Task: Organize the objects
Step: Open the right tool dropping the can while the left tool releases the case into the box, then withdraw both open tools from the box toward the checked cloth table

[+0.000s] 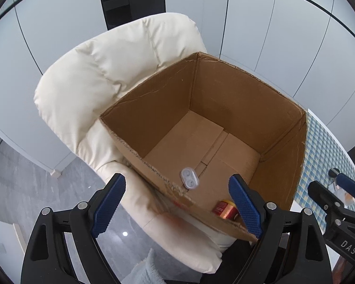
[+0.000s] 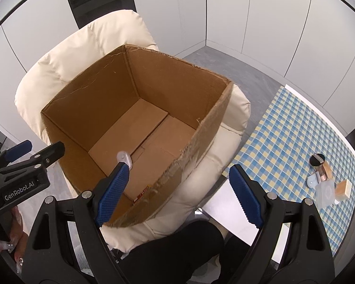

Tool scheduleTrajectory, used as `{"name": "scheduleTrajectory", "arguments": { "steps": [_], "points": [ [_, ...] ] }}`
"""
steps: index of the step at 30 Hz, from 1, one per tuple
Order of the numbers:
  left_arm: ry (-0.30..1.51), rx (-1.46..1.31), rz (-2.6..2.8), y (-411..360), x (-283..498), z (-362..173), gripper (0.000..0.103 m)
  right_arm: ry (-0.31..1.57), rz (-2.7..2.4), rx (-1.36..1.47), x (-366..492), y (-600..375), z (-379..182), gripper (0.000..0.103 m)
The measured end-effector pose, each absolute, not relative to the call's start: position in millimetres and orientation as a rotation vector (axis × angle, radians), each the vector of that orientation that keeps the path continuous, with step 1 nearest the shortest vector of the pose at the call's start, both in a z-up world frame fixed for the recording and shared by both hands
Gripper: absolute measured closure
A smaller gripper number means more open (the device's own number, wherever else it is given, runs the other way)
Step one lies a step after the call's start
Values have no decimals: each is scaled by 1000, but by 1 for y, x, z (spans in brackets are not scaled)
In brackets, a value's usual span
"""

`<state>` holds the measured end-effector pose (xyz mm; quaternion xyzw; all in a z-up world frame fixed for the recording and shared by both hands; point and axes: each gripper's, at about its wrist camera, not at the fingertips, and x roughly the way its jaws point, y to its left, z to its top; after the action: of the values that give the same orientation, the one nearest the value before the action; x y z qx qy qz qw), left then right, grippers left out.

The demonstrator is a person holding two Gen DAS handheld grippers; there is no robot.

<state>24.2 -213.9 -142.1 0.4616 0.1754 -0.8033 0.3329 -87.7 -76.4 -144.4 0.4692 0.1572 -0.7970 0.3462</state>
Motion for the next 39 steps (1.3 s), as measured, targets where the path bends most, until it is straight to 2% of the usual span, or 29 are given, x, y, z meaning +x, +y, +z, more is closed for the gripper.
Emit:
{"name": "scheduleTrajectory", "arguments": {
  "steps": [39],
  "points": [
    [403, 1178, -2186, -146, 94, -97, 14, 385, -2114, 1132, 2, -2, -93, 14]
  ]
}}
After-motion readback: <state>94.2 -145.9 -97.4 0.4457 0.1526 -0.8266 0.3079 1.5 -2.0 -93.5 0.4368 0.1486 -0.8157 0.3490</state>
